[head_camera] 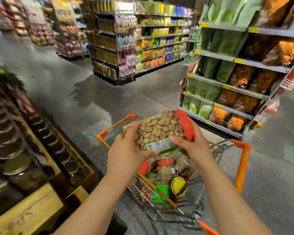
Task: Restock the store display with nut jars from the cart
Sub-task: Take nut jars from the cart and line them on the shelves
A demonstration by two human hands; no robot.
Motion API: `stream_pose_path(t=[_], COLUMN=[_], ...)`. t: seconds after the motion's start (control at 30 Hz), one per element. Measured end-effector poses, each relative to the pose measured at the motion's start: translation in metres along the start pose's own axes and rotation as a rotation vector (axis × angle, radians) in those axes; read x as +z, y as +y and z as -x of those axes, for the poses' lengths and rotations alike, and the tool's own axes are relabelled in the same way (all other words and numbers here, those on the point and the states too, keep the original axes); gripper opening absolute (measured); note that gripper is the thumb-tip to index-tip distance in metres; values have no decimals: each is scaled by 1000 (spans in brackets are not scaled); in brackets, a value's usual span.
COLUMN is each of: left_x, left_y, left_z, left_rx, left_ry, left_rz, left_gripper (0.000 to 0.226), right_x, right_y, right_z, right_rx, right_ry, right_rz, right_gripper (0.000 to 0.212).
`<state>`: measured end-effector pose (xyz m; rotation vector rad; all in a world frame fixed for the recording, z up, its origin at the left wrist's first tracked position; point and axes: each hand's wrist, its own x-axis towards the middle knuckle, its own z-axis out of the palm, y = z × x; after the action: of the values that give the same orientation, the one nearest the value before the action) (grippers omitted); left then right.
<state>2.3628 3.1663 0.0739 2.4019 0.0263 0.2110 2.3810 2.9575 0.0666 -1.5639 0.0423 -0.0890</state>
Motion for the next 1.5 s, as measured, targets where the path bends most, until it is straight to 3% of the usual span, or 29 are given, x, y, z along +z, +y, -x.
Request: stream_pose_path(t=[0.27, 0.43, 0.63, 0.73, 0.87, 0.93, 1.07, 1.27, 1.5], left_x=[-100, -177, -247, -277, -312, -327, -343, -340, -324], left_y=[-65, -123, -196, -228, -260, -273, -287, -282, -246], left_z=[69, 131, 212, 256, 305, 328, 366, 411, 456], left_rx=[-97, -158, -256, -321, -424, -476, -556, -597, -635], left_ry=[34, 39, 91, 138, 203, 252, 316, 460, 475], left_rz=[12, 25, 94, 118, 144, 141, 158, 217, 198], left_gripper=[133, 123, 110, 100, 91, 87, 96, 106, 120], right_x=[102, 191, 283, 324, 374, 396, 419, 428, 417], right_y=[-22, -26, -32, -30, -34, -37, -39, -41, -38], right_z=[64, 134, 214, 250, 286, 302, 322, 346, 372], right_rx=[-124, -193, -267, -291, -261, -258, -283, -263, -250], right_ry=[-68, -131, -255, -346, -415, -480, -614, -774, -869], right_rz=[116, 153, 194, 251, 263, 261, 262, 118, 6], right_gripper=[109, 106, 85, 93, 121, 115, 89, 88, 80])
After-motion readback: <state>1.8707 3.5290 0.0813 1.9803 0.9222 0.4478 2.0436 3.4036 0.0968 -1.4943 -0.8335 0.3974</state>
